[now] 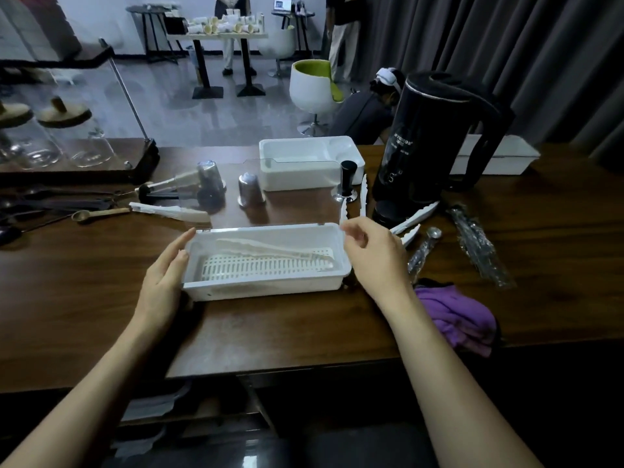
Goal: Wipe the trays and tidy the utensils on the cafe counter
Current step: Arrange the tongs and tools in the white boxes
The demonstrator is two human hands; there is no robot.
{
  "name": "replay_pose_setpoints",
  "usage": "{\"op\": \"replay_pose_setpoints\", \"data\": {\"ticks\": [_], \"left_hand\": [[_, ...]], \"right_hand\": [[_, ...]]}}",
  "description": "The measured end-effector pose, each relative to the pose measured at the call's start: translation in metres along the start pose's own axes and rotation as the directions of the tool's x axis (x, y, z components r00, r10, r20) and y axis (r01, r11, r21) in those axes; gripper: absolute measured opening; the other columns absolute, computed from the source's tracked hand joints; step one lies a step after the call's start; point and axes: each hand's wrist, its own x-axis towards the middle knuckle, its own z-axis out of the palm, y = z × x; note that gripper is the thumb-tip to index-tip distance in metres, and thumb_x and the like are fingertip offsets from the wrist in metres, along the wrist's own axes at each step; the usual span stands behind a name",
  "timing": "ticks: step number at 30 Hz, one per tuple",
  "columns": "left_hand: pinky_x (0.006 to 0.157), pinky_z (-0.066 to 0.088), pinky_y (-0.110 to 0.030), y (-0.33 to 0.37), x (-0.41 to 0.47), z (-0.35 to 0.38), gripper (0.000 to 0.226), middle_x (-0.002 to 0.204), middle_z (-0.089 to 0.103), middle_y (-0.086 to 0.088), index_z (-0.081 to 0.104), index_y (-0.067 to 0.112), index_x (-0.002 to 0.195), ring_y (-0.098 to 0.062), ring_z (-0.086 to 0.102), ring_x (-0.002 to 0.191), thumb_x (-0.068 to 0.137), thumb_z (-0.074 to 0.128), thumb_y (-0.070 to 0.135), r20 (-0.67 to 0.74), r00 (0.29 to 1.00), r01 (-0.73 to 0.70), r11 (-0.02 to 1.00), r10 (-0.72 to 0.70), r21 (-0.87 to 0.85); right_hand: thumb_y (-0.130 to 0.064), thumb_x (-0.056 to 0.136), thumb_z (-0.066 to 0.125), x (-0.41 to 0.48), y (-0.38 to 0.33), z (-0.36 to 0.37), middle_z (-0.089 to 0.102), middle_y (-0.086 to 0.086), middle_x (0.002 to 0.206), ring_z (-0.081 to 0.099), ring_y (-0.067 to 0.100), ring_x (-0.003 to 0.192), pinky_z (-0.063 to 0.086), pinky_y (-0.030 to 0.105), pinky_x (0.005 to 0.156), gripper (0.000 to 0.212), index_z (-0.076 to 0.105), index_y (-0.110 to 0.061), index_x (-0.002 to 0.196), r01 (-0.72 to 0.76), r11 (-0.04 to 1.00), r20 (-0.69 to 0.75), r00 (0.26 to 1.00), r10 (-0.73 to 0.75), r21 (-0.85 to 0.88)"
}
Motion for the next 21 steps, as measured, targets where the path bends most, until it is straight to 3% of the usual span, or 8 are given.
{"op": "replay_pose_setpoints", "data": {"ticks": [3, 7, 10, 13, 15, 18, 21], "left_hand": [[0.104, 0.042, -0.026, -0.001, 0.000, -0.001, 0.039, 0.137, 0.061, 0.012, 0.056, 0.031, 0.143, 0.002, 0.056, 0.126, 0.107, 0.044, 0.027, -0.008, 1.000, -0.014, 1.000, 0.014, 0.004], [0.105, 0.042, -0.027, -0.002, 0.000, -0.005, 0.038, 0.139, 0.061, 0.008, 0.056, 0.031, 0.143, -0.004, 0.056, 0.128, 0.108, 0.044, 0.024, 0.005, 1.000, -0.013, 1.000, 0.013, 0.005], [0.099, 0.040, -0.014, 0.000, 0.000, -0.008, 0.038, 0.138, 0.060, 0.011, 0.056, 0.028, 0.144, 0.007, 0.053, 0.125, 0.109, 0.042, 0.021, 0.020, 1.000, -0.019, 0.999, 0.018, 0.033], [0.104, 0.040, -0.022, -0.002, -0.001, -0.015, 0.042, 0.139, 0.061, 0.010, 0.056, 0.028, 0.144, 0.001, 0.054, 0.129, 0.104, 0.045, 0.034, 0.028, 0.999, -0.025, 0.999, 0.025, 0.029], [0.103, 0.038, -0.020, -0.001, -0.001, -0.018, 0.045, 0.140, 0.060, 0.013, 0.056, 0.029, 0.144, 0.007, 0.052, 0.128, 0.102, 0.044, 0.037, 0.049, 0.998, -0.027, 0.999, 0.025, 0.044], [0.097, 0.036, -0.011, 0.000, 0.000, -0.021, 0.039, 0.138, 0.057, 0.017, 0.055, 0.028, 0.145, 0.020, 0.049, 0.121, 0.108, 0.044, 0.027, 0.055, 0.998, -0.025, 0.998, 0.022, 0.059], [0.102, 0.038, -0.018, -0.001, 0.001, -0.024, 0.047, 0.141, 0.058, 0.013, 0.056, 0.029, 0.144, 0.012, 0.051, 0.126, 0.100, 0.045, 0.038, 0.071, 0.997, -0.024, 0.999, 0.021, 0.044]], "right_hand": [[-0.025, 0.094, 0.062, -0.001, 0.024, 0.002, 0.058, 0.002, 0.123, 0.054, 0.023, 0.114, 0.038, 0.024, 0.081, 0.031, 0.062, -0.023, 0.125, -0.125, 0.985, -0.202, 0.974, 0.100, -0.117], [-0.049, 0.091, 0.065, 0.000, 0.032, 0.024, 0.015, 0.010, 0.164, 0.013, 0.037, 0.149, 0.023, 0.051, 0.119, 0.076, 0.030, -0.022, 0.152, -0.236, 0.926, -0.134, 0.970, 0.204, -0.296], [-0.049, 0.092, 0.064, 0.004, 0.035, 0.041, -0.008, 0.017, 0.167, 0.001, 0.048, 0.151, 0.015, 0.056, 0.121, 0.093, 0.007, -0.021, 0.159, -0.282, 0.906, -0.085, 0.959, 0.269, -0.317], [-0.051, 0.091, 0.065, 0.006, 0.036, 0.050, -0.009, 0.022, 0.166, 0.003, 0.047, 0.151, 0.014, 0.053, 0.122, 0.104, -0.007, -0.020, 0.160, -0.297, 0.907, -0.081, 0.955, 0.286, -0.299], [-0.051, 0.092, 0.066, 0.006, 0.035, 0.050, -0.009, 0.022, 0.166, 0.005, 0.045, 0.152, 0.015, 0.051, 0.123, 0.106, -0.010, -0.020, 0.159, -0.298, 0.915, -0.080, 0.955, 0.287, -0.273], [-0.036, 0.093, 0.067, 0.001, 0.033, 0.044, -0.014, 0.017, 0.166, 0.002, 0.041, 0.153, 0.017, 0.051, 0.123, 0.104, -0.012, -0.021, 0.160, -0.293, 0.928, -0.058, 0.956, 0.288, -0.231], [-0.026, 0.089, 0.070, -0.008, 0.042, 0.033, -0.022, 0.005, 0.166, 0.002, 0.036, 0.154, 0.026, 0.052, 0.121, 0.109, -0.014, -0.028, 0.159, -0.286, 0.938, 0.018, 0.955, 0.295, -0.196]]}}
